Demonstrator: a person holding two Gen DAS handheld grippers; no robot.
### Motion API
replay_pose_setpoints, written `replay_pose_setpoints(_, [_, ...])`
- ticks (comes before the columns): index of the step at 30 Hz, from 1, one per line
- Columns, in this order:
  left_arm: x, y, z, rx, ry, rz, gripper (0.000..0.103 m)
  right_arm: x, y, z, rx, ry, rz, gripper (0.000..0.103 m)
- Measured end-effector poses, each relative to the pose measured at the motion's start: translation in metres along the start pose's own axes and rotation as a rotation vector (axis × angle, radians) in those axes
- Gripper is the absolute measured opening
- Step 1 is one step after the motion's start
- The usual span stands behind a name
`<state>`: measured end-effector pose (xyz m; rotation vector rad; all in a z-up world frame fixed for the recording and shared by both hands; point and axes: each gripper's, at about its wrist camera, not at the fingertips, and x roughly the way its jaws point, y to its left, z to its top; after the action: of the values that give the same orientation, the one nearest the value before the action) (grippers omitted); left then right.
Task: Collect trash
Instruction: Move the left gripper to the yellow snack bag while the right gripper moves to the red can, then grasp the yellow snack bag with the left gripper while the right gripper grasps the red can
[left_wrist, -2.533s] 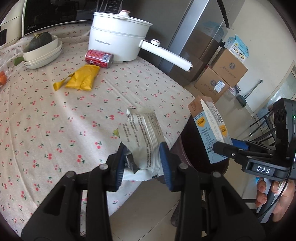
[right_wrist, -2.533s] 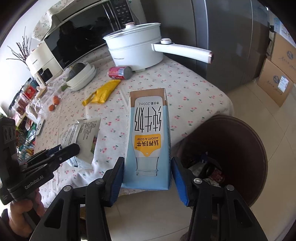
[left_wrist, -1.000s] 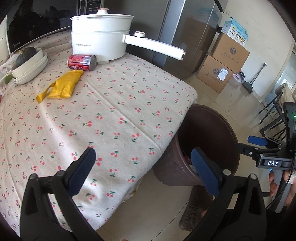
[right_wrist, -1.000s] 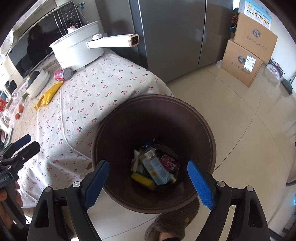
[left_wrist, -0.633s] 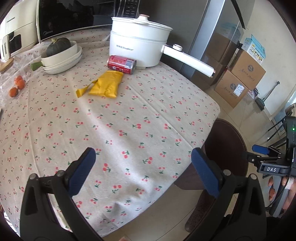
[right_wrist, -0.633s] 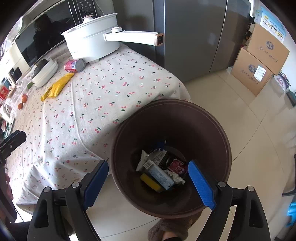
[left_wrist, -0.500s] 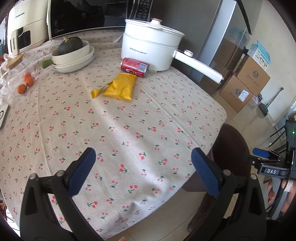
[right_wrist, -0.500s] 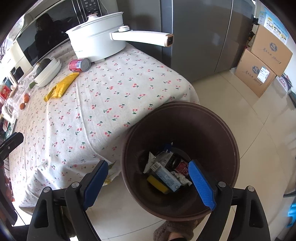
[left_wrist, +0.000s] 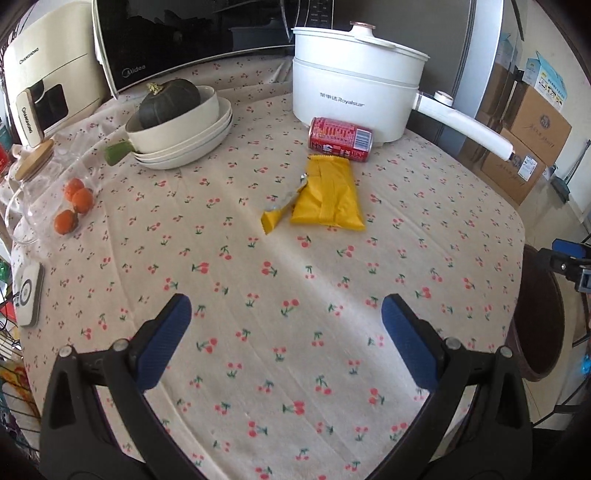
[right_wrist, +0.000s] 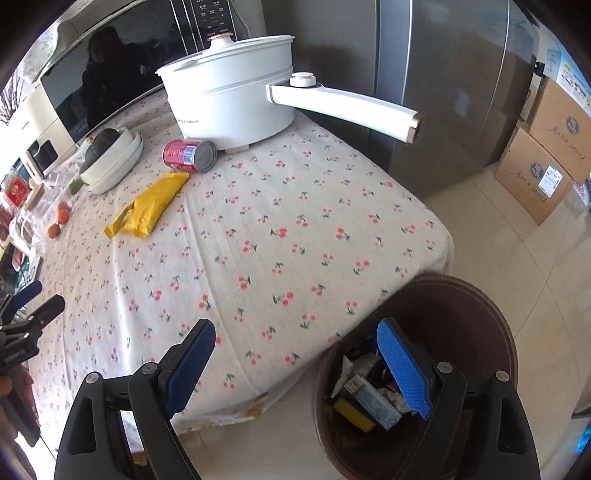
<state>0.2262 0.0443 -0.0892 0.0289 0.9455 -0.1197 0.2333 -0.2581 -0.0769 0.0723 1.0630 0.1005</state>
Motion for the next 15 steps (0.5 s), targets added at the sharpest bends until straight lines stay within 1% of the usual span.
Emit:
replay_pose_setpoints(3, [0.026, -0.008, 0.023, -0.024, -0.003, -0.057, 0.102, 0.016, 0.01, 0.015, -0.038, -0.011, -0.01, 0.091])
replay_pose_setpoints(5, [0.043, -0.02, 0.04, -0.009, -0.014, -0.08, 0.102, 0.027, 0.013, 0.023, -0.059, -0.017, -0.012, 0.091])
replay_pose_setpoints(9, [0.082, -0.04, 0.067, 0.047, -0.009, -0.039, 0.102, 0.045, 0.014, 0.031, -0.082, -0.032, -0.021, 0.091])
replay_pose_setpoints(11, [0.102, -0.042, 0.074, 0.053, 0.017, -0.055, 0.102, 0.052, 0.011, 0.033, -0.087, -0.042, -0.029, 0.091])
replay_pose_setpoints(13, [0.115, -0.042, 0.076, 0.066, 0.033, -0.077, 0.098, 0.059, 0.011, 0.036, -0.088, -0.042, -0.035, 0.091])
replay_pose_setpoints(15, [0.121, -0.04, 0.076, 0.075, 0.045, -0.087, 0.081, 0.066, 0.011, 0.038, -0.086, -0.037, -0.042, 0.091])
